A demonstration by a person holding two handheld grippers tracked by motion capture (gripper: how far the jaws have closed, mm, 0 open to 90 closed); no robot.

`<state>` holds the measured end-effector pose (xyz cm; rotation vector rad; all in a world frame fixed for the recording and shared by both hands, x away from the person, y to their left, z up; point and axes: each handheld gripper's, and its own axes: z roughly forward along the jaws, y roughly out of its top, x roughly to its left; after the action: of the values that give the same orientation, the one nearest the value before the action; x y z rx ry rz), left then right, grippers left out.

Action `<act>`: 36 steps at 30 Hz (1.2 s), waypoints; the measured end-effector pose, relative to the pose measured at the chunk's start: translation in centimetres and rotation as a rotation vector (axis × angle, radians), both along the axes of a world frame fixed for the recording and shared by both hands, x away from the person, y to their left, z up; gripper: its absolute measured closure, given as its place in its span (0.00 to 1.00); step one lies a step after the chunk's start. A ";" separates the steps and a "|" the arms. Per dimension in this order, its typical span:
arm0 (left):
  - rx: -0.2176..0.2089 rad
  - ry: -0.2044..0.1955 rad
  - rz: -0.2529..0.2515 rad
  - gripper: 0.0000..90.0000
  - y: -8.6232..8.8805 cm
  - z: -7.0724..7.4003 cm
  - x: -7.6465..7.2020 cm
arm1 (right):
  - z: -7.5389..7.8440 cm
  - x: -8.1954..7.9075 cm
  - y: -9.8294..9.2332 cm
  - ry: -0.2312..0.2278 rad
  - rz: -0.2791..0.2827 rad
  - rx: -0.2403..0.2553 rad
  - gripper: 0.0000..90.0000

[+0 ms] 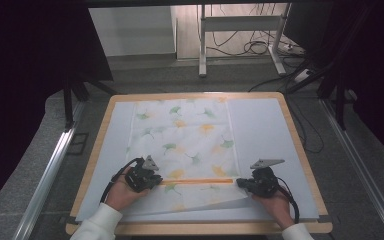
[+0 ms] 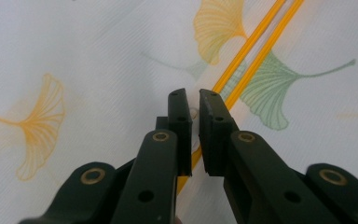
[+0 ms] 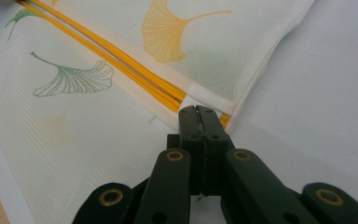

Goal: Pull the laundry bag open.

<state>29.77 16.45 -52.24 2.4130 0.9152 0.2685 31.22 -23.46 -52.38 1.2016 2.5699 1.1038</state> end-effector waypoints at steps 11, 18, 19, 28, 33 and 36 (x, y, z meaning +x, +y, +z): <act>0.011 0.000 0.016 0.94 0.9 0.0 -0.3 | 0.0 0.0 0.0 -0.001 0.002 -0.001 1.00; 0.006 0.003 0.027 0.94 1.4 0.0 -0.4 | 0.0 0.0 0.0 -0.001 0.005 -0.003 1.00; 0.009 0.001 0.032 0.94 1.6 0.0 -0.4 | 0.0 0.0 0.0 -0.001 0.005 -0.003 1.00; 0.016 0.004 0.050 0.94 2.6 0.0 -0.5 | 0.0 0.0 0.0 0.000 0.006 -0.003 1.00; 0.015 0.005 0.065 0.94 3.3 0.0 -0.6 | 0.0 0.1 0.0 0.001 0.006 -0.002 1.00; 0.020 0.003 0.074 0.94 3.6 0.0 -0.7 | 0.0 0.1 0.0 0.000 0.006 -0.002 1.00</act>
<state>29.08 20.05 -52.23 2.4008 1.0093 0.3031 31.27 -23.50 -52.37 1.1941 2.5760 1.1021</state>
